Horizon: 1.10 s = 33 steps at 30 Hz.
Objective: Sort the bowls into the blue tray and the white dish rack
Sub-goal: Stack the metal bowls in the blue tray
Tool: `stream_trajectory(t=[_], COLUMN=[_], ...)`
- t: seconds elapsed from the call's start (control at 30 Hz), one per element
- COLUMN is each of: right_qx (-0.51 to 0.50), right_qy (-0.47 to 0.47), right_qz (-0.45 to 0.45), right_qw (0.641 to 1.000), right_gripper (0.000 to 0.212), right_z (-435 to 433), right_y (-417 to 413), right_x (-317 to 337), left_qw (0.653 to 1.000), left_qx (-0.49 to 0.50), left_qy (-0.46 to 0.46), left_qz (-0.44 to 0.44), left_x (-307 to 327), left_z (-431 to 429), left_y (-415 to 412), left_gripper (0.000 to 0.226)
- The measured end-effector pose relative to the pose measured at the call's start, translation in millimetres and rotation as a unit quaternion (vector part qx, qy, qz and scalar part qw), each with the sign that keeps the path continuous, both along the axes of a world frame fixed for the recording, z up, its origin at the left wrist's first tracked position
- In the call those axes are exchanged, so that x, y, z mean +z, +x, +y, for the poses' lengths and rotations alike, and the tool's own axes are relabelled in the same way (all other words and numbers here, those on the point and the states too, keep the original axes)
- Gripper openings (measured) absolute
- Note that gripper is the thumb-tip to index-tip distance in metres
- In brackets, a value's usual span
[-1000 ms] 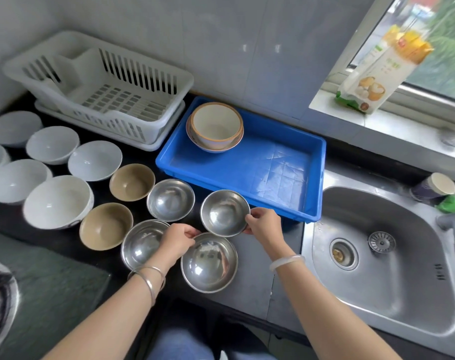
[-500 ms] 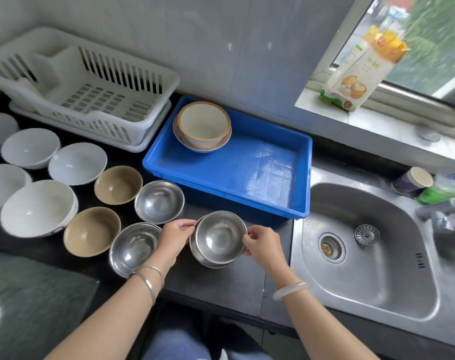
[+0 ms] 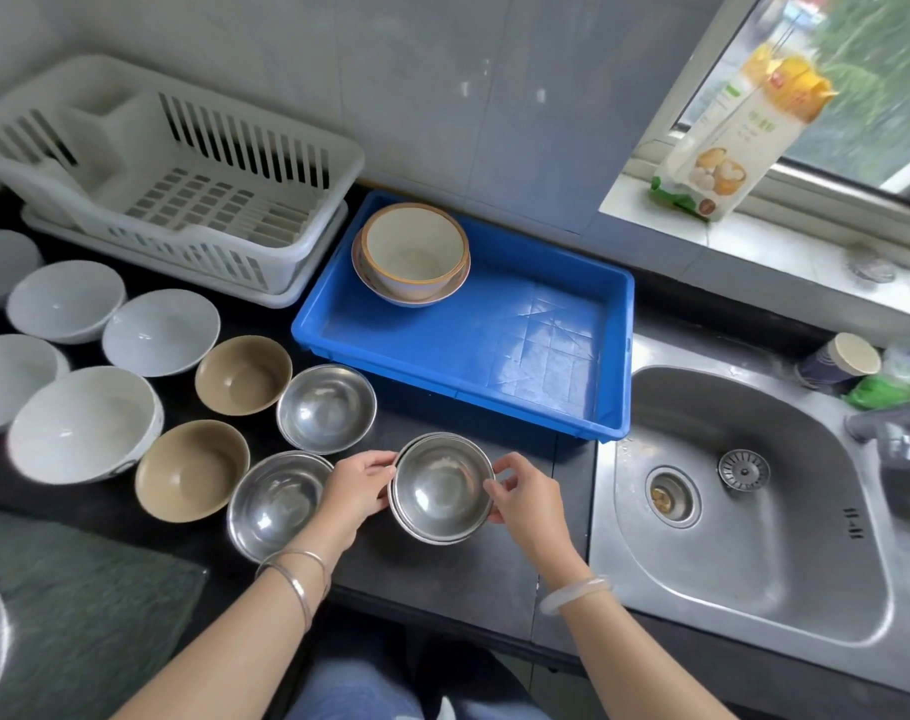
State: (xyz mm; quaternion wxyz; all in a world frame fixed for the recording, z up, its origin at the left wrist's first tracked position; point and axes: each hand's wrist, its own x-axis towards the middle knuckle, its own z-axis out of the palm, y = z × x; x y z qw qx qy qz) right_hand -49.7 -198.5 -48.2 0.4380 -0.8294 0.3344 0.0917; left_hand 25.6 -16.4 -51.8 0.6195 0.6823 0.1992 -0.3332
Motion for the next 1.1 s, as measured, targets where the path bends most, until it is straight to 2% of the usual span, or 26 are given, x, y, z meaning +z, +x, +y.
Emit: stream_trajectory(t=[0.1, 0.17, 0.33, 0.4, 0.77, 1.1], right_qx=[0.004, -0.008, -0.112, -0.134, -0.171, -0.194], right_qy=[-0.035, -0.022, 0.171, 0.202, 0.176, 0.189], right_qz=[0.010, 0.030, 0.051, 0.044, -0.073, -0.108], right_qw=[0.999, 0.999, 0.978, 0.969, 0.967, 0.957], right_gripper=[0.006, 0.010, 0.023, 0.023, 0.011, 0.031], right_z=[-1, -1, 3, 5, -5, -64], right_y=[3, 4, 3, 3, 40, 98], right_x=[-3, -6, -7, -6, 26, 54], left_qw=[1.000, 1.000, 0.998, 0.998, 0.994, 0.993], left_qx=[-0.012, -0.021, -0.046, -0.060, -0.087, -0.057], left_qy=[-0.003, -0.003, -0.011, -0.009, -0.027, -0.048], left_qz=[0.016, 0.023, 0.036, 0.029, -0.055, -0.096], left_x=[-1, -1, -2, -1, 38, 62], left_z=[2, 4, 5, 6, -6, -74], left_y=[3, 5, 11, 13, 65, 123], left_gripper=[0.026, 0.026, 0.026, 0.026, 0.018, 0.008])
